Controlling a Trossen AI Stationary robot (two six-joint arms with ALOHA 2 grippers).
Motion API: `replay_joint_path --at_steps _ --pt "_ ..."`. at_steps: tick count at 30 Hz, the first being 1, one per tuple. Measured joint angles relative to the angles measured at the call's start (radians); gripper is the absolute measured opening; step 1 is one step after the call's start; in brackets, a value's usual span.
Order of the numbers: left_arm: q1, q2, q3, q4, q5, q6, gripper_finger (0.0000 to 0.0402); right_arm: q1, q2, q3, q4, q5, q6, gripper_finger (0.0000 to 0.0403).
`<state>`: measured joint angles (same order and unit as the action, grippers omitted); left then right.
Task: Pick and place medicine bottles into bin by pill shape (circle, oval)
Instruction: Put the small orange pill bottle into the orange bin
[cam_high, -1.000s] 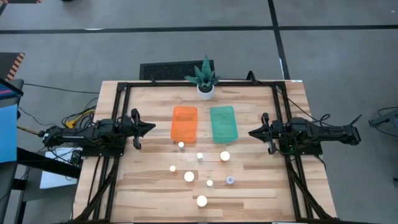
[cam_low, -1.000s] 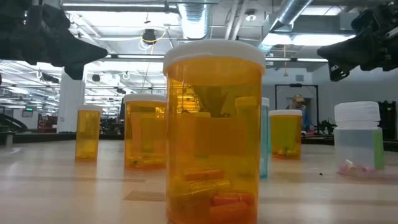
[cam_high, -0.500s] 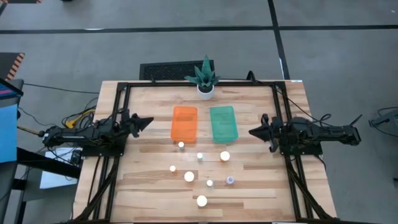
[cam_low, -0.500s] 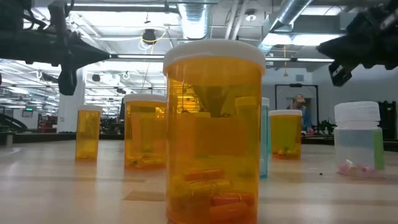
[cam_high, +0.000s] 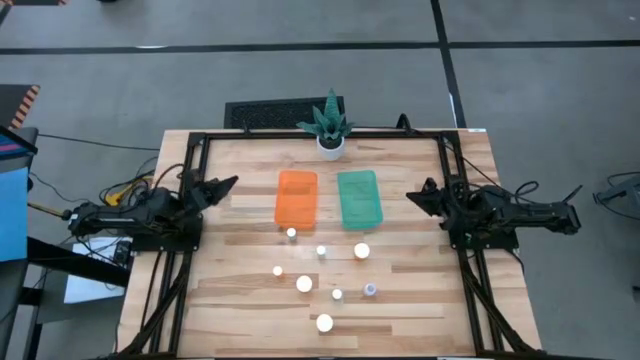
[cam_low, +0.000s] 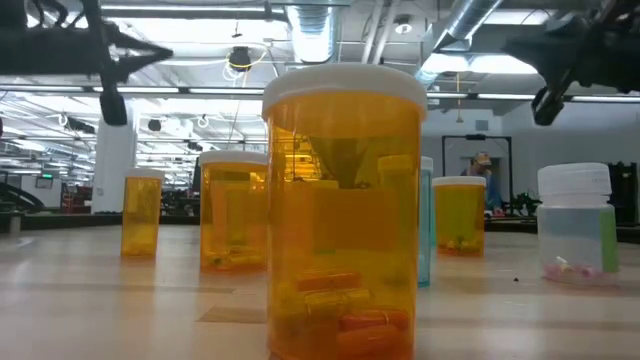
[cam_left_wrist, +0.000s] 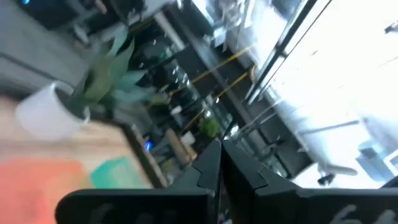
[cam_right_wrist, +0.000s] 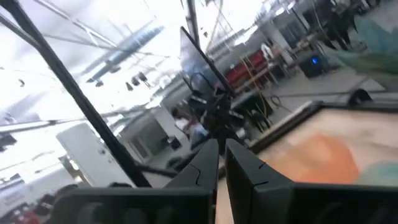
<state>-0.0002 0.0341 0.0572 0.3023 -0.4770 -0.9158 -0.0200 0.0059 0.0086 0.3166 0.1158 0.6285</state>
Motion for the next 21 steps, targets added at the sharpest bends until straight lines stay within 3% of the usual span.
replay_joint_path --at_steps 5,10,15,21 --pt "0.000 0.013 0.099 0.005 -0.007 0.095 0.0059 -0.011 0.001 0.049 0.065 0.003 -0.047 0.0042" --pt "0.000 0.117 0.234 0.005 0.012 0.196 0.0138 -0.023 0.022 0.169 0.023 0.045 -0.153 0.0053" --pt "0.000 0.292 0.424 -0.164 0.170 0.214 0.0194 -0.022 0.108 0.333 -0.168 0.093 -0.287 0.0070" --pt "0.000 0.543 0.703 -0.552 0.421 0.213 0.0205 -0.022 0.243 0.512 -0.382 0.098 -0.373 0.0105"
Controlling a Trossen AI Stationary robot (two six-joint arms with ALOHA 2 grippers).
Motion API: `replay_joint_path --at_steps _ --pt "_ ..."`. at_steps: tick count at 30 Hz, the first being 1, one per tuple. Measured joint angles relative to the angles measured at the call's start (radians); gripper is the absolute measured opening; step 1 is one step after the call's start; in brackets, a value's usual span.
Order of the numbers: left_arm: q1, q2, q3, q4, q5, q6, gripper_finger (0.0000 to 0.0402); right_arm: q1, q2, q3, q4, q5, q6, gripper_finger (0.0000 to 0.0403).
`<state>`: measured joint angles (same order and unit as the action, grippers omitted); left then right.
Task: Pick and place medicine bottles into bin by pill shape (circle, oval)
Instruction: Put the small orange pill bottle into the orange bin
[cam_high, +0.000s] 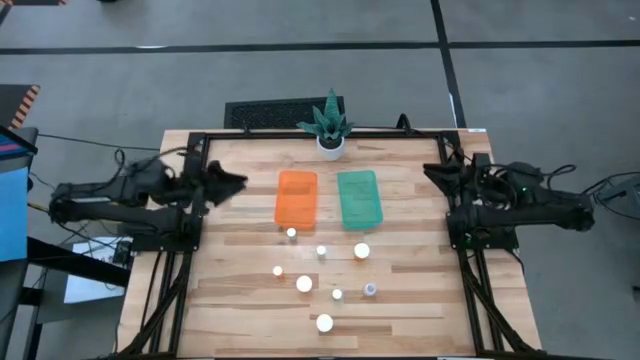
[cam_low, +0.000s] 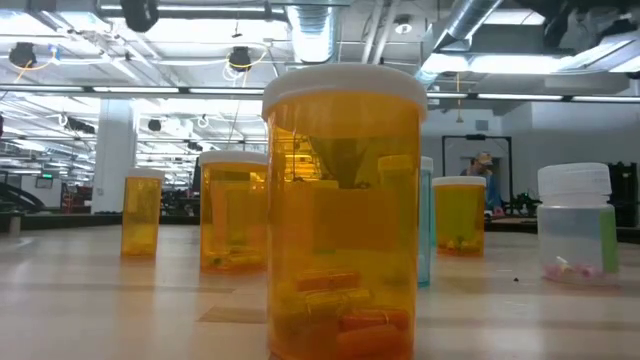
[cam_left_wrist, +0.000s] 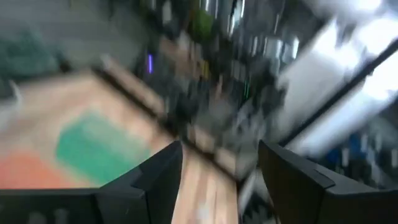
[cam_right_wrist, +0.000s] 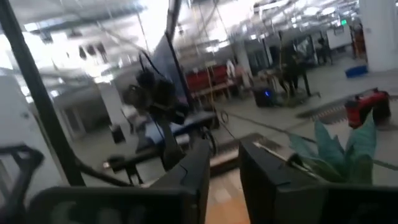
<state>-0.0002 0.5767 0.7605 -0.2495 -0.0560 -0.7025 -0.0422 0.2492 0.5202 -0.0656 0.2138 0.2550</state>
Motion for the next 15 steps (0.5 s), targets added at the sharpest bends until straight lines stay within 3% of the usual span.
replay_joint_path --at_steps 6,15 --pt "-0.012 0.208 0.210 -0.311 0.200 0.028 0.0206 0.000 0.072 0.108 -0.159 0.000 -0.003 0.0150" --pt "-0.192 0.442 0.264 -0.433 0.238 0.169 0.0206 0.000 0.077 0.123 -0.190 -0.001 -0.002 0.0188"
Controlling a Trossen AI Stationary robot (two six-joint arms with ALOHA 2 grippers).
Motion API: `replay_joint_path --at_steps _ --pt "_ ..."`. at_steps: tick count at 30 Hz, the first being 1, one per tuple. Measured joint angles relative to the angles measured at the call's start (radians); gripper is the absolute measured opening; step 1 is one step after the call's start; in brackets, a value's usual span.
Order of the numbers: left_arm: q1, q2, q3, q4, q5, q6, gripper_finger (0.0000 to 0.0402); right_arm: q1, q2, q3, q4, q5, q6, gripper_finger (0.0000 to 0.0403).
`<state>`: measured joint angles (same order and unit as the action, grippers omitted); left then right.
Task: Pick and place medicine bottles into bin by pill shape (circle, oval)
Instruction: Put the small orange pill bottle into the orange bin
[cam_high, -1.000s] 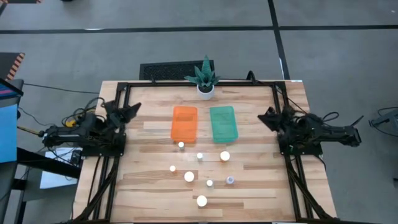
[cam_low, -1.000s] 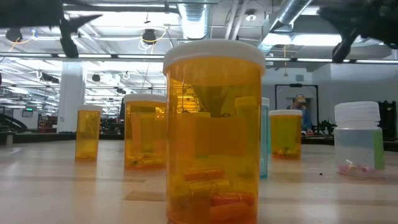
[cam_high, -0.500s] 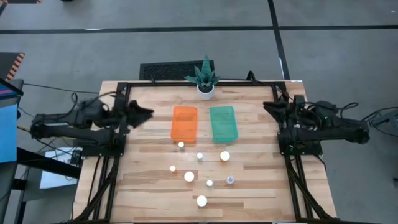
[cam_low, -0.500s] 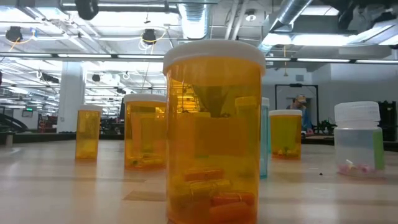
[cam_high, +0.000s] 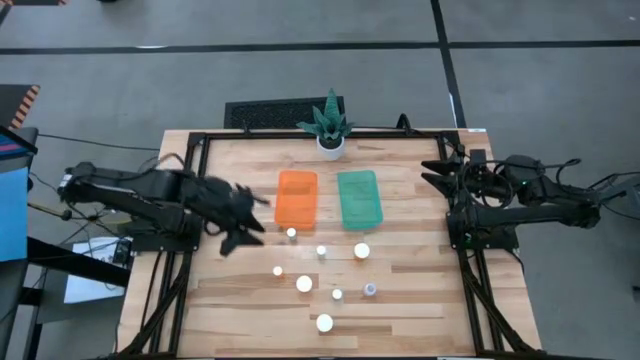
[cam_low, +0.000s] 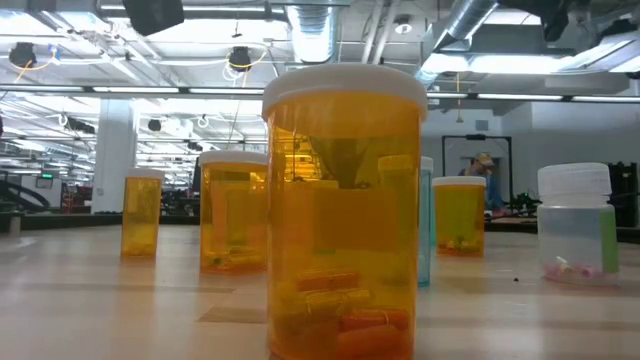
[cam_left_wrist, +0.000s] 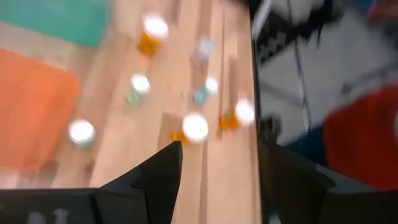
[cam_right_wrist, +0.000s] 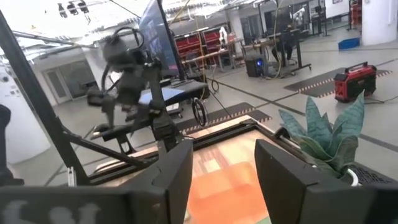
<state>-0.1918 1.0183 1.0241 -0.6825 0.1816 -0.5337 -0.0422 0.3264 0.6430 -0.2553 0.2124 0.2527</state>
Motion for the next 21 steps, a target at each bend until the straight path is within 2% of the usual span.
replay_joint_path --at_steps 7,12,18,21 --pt "-0.135 0.160 0.000 0.024 -0.200 0.050 0.0206 0.000 0.000 0.000 -0.003 -0.001 0.000 0.0189" --pt "-0.196 0.262 -0.004 0.080 -0.282 0.075 0.0206 0.000 0.000 0.000 -0.003 -0.001 0.001 0.0186" --pt "-0.248 0.293 -0.148 0.307 -0.311 -0.026 0.0206 0.000 0.000 0.000 -0.004 -0.003 0.001 0.0189" --pt "-0.263 0.293 -0.210 0.320 -0.378 -0.065 0.0206 0.001 0.000 0.000 -0.007 -0.004 0.001 0.0191"
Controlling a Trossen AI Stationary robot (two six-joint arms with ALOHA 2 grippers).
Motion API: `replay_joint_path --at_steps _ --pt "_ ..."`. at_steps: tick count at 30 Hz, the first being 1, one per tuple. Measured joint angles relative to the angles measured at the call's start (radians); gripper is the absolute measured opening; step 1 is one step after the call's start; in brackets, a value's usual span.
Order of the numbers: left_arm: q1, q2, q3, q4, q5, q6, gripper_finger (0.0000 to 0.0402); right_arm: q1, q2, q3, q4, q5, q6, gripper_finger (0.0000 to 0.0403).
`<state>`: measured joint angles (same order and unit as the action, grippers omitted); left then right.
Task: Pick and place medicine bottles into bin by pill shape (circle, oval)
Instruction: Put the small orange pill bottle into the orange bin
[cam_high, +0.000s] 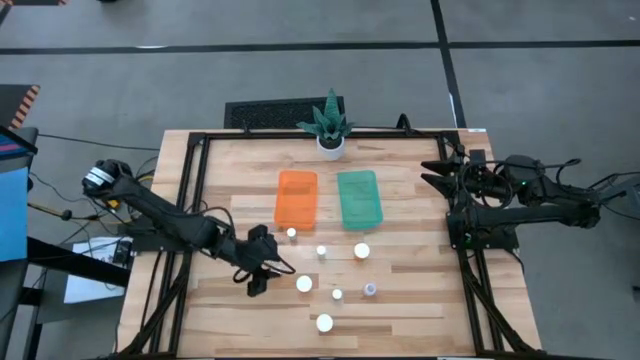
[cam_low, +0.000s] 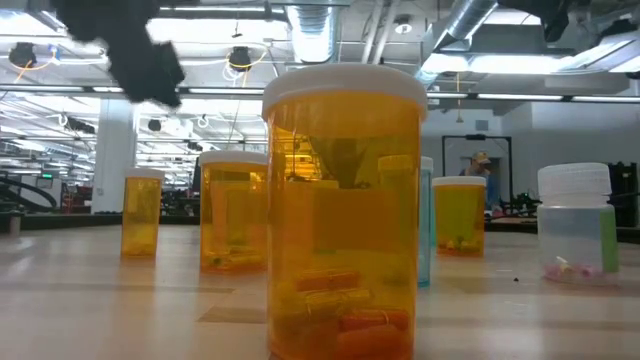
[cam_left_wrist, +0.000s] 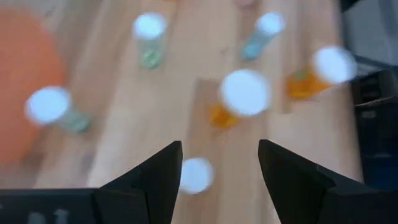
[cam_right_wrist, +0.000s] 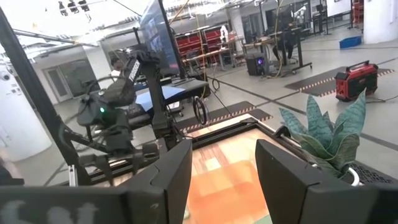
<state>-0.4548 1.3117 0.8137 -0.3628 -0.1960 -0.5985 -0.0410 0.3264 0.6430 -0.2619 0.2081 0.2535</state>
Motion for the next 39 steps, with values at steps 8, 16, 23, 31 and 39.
replay_joint_path --at_steps 8,16,23,31,39 --pt "-0.013 0.000 -0.111 0.176 -0.038 -0.011 0.0206 0.000 0.000 0.000 -0.012 0.000 0.003 0.0186" --pt "-0.040 0.000 -0.132 0.164 -0.120 0.055 0.0206 0.000 0.000 0.000 -0.023 0.000 0.008 0.0189" --pt "-0.043 0.000 -0.132 0.163 -0.065 0.078 0.0235 0.000 0.000 0.000 -0.023 0.000 0.008 0.0187" --pt "-0.047 0.000 -0.132 0.135 -0.063 0.121 0.0267 0.000 0.000 0.000 -0.023 0.000 0.008 0.0191" --pt "-0.047 0.000 -0.132 0.149 -0.077 0.134 0.0268 0.000 0.000 0.000 -0.023 0.000 0.008 0.0185"
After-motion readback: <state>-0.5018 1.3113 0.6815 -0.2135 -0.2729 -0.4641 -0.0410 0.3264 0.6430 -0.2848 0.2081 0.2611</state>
